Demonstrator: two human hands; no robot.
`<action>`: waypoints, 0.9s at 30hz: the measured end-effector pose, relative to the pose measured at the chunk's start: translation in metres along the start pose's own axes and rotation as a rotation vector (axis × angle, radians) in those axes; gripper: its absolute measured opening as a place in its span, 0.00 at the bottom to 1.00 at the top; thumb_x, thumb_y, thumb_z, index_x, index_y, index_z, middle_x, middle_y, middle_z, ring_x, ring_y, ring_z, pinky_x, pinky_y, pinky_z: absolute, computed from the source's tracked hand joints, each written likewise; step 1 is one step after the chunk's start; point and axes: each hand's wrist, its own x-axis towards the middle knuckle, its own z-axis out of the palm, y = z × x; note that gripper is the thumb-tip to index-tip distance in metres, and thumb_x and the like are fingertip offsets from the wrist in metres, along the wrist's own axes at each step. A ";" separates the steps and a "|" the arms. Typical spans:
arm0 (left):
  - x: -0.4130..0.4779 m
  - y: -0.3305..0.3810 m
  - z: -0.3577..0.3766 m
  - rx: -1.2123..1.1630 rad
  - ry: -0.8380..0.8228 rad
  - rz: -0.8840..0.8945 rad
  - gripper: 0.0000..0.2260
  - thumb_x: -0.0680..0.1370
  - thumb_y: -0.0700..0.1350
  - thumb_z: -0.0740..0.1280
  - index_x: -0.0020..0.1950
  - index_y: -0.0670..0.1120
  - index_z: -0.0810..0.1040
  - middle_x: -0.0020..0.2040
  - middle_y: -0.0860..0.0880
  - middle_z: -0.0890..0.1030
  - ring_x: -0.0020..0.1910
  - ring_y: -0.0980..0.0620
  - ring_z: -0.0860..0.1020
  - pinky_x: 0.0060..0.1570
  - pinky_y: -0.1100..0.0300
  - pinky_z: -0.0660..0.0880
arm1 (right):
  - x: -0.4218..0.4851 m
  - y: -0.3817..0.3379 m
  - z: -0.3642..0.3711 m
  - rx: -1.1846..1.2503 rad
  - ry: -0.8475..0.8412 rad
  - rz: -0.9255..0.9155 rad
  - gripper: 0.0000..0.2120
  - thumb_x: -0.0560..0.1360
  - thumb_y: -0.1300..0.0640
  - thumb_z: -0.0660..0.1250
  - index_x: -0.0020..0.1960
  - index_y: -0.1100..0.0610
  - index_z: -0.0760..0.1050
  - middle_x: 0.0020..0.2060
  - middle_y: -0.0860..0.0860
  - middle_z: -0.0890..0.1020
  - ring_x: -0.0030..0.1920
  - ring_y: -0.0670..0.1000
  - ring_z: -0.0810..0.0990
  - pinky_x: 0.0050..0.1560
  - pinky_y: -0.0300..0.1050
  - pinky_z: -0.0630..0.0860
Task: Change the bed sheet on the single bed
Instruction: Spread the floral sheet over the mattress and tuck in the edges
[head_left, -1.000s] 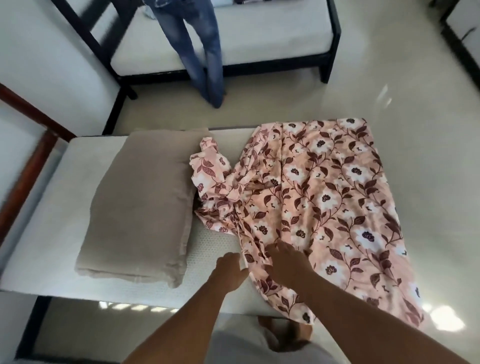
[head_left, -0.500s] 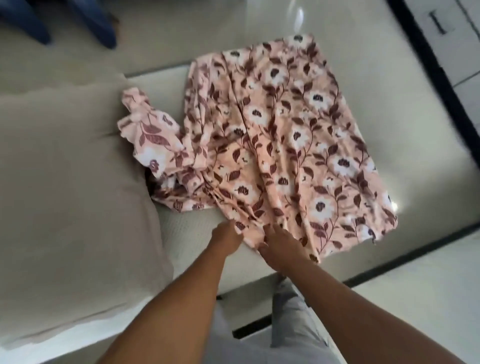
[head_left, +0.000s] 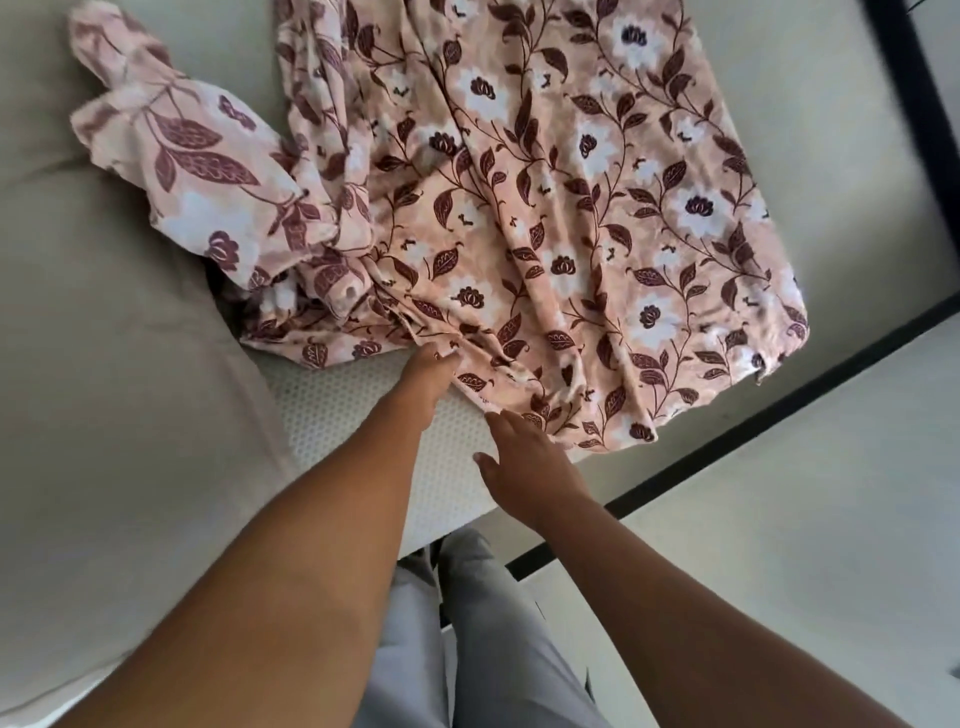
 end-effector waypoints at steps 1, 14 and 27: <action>-0.001 0.000 -0.004 -0.110 0.030 -0.001 0.21 0.79 0.50 0.69 0.72 0.51 0.74 0.71 0.49 0.75 0.65 0.48 0.76 0.60 0.54 0.73 | 0.001 0.001 0.000 0.000 0.003 0.004 0.27 0.83 0.47 0.60 0.79 0.55 0.60 0.77 0.54 0.66 0.75 0.58 0.66 0.71 0.57 0.69; -0.197 -0.098 0.022 0.375 -0.084 0.266 0.09 0.76 0.45 0.71 0.44 0.59 0.76 0.36 0.60 0.80 0.37 0.63 0.79 0.45 0.61 0.77 | 0.021 -0.056 -0.020 0.150 -0.102 -0.050 0.40 0.81 0.42 0.62 0.82 0.58 0.47 0.80 0.59 0.58 0.77 0.61 0.64 0.73 0.56 0.67; -0.211 -0.002 -0.059 -0.692 0.177 0.095 0.12 0.80 0.37 0.59 0.42 0.40 0.80 0.38 0.40 0.82 0.41 0.42 0.80 0.45 0.49 0.77 | -0.017 -0.091 -0.080 0.365 -0.495 -0.241 0.15 0.76 0.43 0.59 0.52 0.51 0.77 0.46 0.49 0.81 0.45 0.46 0.77 0.47 0.40 0.68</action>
